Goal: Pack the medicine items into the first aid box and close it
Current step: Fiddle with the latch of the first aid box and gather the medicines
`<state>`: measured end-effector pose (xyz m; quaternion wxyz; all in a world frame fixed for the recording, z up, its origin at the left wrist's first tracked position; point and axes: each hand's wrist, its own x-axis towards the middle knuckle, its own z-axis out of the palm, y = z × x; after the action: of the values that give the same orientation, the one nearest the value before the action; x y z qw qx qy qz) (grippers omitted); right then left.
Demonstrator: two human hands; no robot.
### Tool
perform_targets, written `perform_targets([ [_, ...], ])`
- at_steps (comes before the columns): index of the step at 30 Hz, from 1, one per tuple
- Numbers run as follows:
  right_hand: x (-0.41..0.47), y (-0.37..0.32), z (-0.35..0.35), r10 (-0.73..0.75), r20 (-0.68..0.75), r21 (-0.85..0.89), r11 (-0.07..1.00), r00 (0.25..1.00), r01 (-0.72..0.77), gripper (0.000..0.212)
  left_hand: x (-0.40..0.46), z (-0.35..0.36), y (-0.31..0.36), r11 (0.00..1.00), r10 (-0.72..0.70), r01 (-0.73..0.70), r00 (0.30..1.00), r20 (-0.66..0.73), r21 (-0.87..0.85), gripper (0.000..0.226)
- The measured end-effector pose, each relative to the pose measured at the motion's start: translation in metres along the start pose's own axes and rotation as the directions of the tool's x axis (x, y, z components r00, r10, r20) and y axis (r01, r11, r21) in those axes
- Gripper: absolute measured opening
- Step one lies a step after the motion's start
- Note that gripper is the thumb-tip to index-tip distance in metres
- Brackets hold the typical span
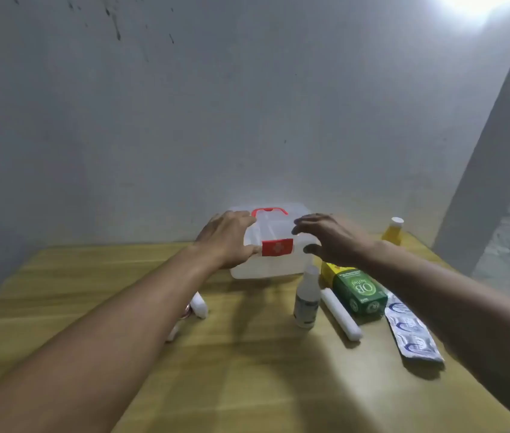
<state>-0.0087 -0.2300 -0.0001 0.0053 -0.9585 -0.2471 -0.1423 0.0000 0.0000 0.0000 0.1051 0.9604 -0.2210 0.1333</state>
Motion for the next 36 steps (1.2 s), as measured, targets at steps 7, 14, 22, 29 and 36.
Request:
perform_targets([
  [7,0.016,0.021,0.049,-0.288,-0.117,-0.244,0.936,0.950,0.254,0.066,0.024,0.035,-0.016,0.997,-0.081,0.081,0.997,-0.018,-0.019,0.076],
  [14,0.025,0.039,0.082,-0.423,-0.329,-0.347,0.886,0.844,0.309,0.071,0.032,0.055,-0.030,0.970,-0.111,0.084,0.988,-0.111,-0.227,0.069],
  [22,0.037,0.040,0.090,-0.574,-0.524,-0.436,0.815,0.630,0.381,0.044,0.035,0.060,-0.029,0.960,-0.139,0.099,0.980,-0.141,-0.260,0.067],
  [29,0.042,0.045,0.089,-0.689,-0.435,-0.596,0.703,0.580,0.388,0.040,0.037,0.057,-0.029,0.961,-0.146,0.118,0.985,-0.094,-0.250,0.064],
  [36,0.040,0.043,0.094,-0.661,-0.444,-0.633,0.709,0.605,0.310,0.046,0.037,0.052,-0.028,0.953,-0.164,0.140,0.984,-0.071,-0.267,0.068],
])
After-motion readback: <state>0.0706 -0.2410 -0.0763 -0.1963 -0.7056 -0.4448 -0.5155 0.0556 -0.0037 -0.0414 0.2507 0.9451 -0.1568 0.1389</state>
